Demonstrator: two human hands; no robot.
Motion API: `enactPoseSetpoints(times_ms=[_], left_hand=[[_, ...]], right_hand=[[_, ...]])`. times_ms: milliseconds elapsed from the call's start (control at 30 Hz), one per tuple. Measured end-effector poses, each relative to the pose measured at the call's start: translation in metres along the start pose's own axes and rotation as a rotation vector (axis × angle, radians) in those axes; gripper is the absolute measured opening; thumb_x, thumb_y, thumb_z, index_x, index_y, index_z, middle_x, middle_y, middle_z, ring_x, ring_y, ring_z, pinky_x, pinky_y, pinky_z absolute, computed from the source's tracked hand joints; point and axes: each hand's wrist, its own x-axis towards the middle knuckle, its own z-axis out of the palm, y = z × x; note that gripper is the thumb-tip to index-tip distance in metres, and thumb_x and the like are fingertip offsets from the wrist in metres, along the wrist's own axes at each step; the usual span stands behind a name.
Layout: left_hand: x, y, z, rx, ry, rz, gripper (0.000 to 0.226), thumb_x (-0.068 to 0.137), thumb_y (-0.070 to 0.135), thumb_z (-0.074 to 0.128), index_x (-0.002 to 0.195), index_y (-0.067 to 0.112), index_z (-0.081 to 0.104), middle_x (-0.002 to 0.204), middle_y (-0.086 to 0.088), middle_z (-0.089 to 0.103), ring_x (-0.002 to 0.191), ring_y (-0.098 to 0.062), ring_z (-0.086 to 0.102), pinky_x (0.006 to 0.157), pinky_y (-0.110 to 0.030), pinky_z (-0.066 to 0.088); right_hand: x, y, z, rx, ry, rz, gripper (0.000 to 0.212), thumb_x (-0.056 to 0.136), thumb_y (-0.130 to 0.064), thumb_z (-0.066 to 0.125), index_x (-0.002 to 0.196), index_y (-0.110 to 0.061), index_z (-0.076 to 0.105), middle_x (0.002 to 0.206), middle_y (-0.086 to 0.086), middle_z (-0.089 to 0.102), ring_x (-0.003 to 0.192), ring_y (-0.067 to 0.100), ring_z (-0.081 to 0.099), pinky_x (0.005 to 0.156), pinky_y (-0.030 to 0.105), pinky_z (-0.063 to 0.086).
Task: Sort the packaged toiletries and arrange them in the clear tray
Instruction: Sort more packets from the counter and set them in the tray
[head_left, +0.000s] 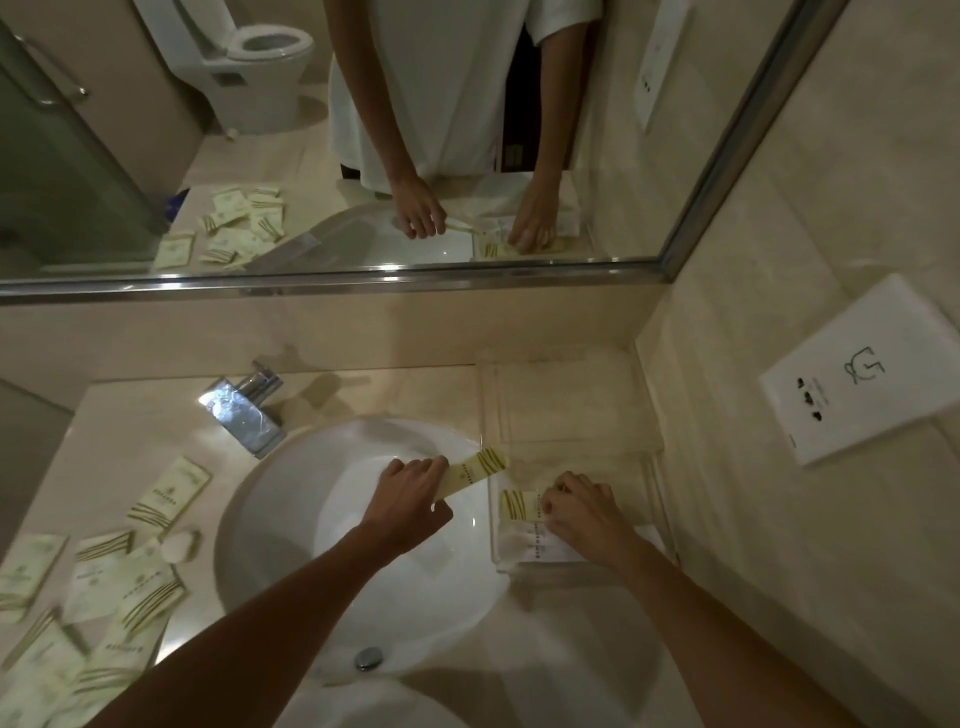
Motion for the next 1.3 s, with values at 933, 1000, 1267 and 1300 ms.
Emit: enactPoseSetpoints(times_ms=[933, 1000, 1267, 1300], left_hand=[[0.057, 0.082, 0.018, -0.011, -0.206, 0.132, 0.048, 0.079, 0.021, 0.058, 0.122, 0.011, 0.038, 0.108, -0.009, 0.062, 0.094, -0.026, 0.056, 0.083, -0.034, 0.043], [0.059, 0.085, 0.022, 0.011, -0.237, 0.143, 0.048, 0.08, 0.018, 0.058, 0.122, 0.009, 0.038, 0.107, -0.01, 0.062, 0.092, -0.026, 0.056, 0.079, -0.034, 0.043], [0.066, 0.091, 0.032, 0.083, -0.342, 0.23, 0.056, 0.082, 0.015, 0.055, 0.133, 0.007, 0.032, 0.117, -0.012, 0.058, 0.103, -0.03, 0.052, 0.09, -0.039, 0.038], [0.066, 0.092, 0.033, 0.091, -0.349, 0.245, 0.057, 0.083, 0.015, 0.055, 0.135, 0.008, 0.032, 0.119, -0.012, 0.058, 0.105, -0.03, 0.052, 0.091, -0.039, 0.037]], right_hand=[[-0.016, -0.001, 0.009, 0.168, -0.077, 0.054, 0.03, 0.089, -0.032, 0.05, 0.103, -0.018, 0.073, 0.139, -0.001, 0.049, 0.132, 0.018, 0.039, 0.11, 0.038, 0.032], [-0.019, -0.001, 0.008, 0.188, -0.059, 0.046, 0.037, 0.086, -0.035, 0.044, 0.102, -0.018, 0.073, 0.137, -0.001, 0.052, 0.131, 0.018, 0.041, 0.108, 0.04, 0.034], [-0.025, -0.003, 0.009, 0.187, 0.048, 0.013, 0.034, 0.091, -0.035, 0.042, 0.098, -0.018, 0.071, 0.118, -0.005, 0.062, 0.116, 0.012, 0.05, 0.099, 0.035, 0.044], [-0.026, -0.003, 0.01, 0.196, 0.071, 0.011, 0.036, 0.09, -0.036, 0.04, 0.095, -0.018, 0.071, 0.111, -0.005, 0.064, 0.109, 0.012, 0.052, 0.094, 0.034, 0.046]])
